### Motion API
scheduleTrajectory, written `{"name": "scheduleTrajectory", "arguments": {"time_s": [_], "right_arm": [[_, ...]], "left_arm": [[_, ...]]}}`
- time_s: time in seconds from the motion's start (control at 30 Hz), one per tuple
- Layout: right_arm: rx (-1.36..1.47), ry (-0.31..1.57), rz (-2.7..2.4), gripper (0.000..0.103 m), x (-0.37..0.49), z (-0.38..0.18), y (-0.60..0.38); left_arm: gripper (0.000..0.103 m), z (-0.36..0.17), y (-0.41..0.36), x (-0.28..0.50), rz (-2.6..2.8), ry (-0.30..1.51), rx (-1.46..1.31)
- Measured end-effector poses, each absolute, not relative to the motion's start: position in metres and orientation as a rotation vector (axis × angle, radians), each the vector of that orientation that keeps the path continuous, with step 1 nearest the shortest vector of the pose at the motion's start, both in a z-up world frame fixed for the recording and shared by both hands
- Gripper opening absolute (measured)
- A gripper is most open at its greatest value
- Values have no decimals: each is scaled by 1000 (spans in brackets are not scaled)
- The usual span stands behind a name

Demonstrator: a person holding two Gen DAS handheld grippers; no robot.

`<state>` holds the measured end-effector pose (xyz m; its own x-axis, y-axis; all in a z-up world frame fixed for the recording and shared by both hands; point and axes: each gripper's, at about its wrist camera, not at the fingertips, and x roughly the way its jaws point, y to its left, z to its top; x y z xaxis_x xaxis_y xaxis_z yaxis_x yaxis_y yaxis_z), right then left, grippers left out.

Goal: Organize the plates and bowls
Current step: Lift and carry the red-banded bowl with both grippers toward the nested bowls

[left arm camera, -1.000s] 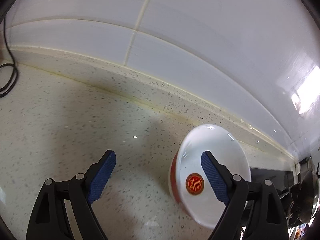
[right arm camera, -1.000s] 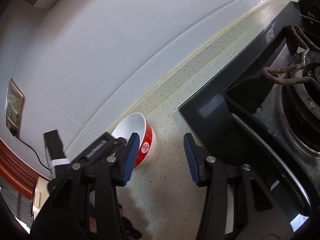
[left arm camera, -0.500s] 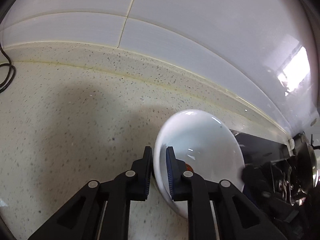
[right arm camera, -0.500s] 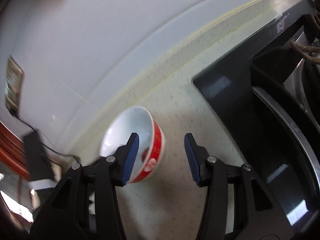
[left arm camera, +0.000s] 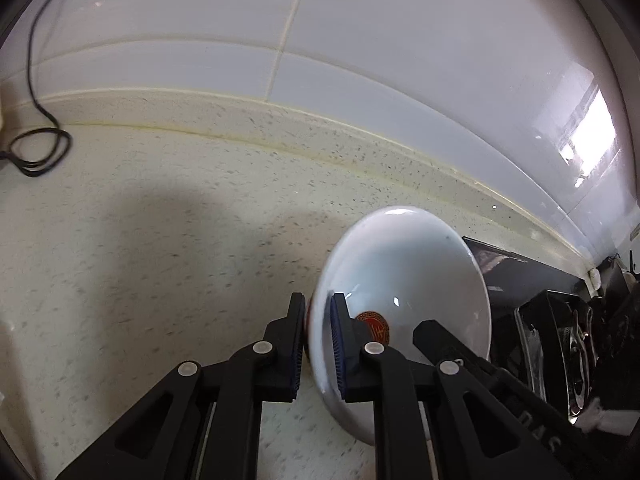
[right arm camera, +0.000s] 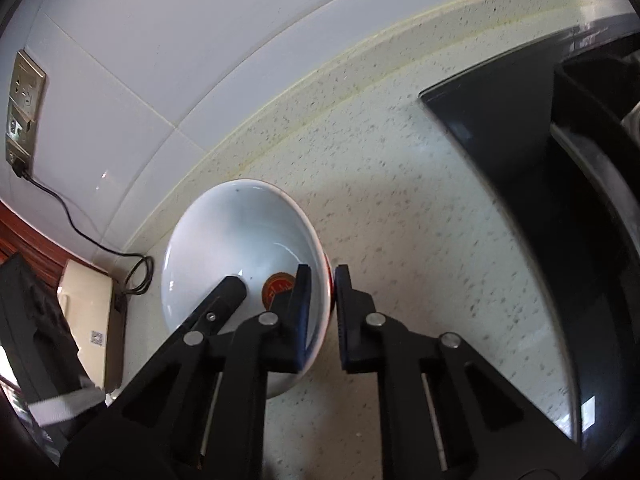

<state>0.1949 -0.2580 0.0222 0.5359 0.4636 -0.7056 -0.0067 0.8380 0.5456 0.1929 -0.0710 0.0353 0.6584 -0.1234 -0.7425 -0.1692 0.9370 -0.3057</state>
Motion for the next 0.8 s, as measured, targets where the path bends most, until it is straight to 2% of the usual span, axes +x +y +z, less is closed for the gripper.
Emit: {"name": "scheduleTrajectory", "arguments": {"time_s": [0.8], "right_arm": [[451, 891, 548, 13, 147, 65, -204]], "left_arm": [[13, 72, -23, 104, 167, 659, -456]]}}
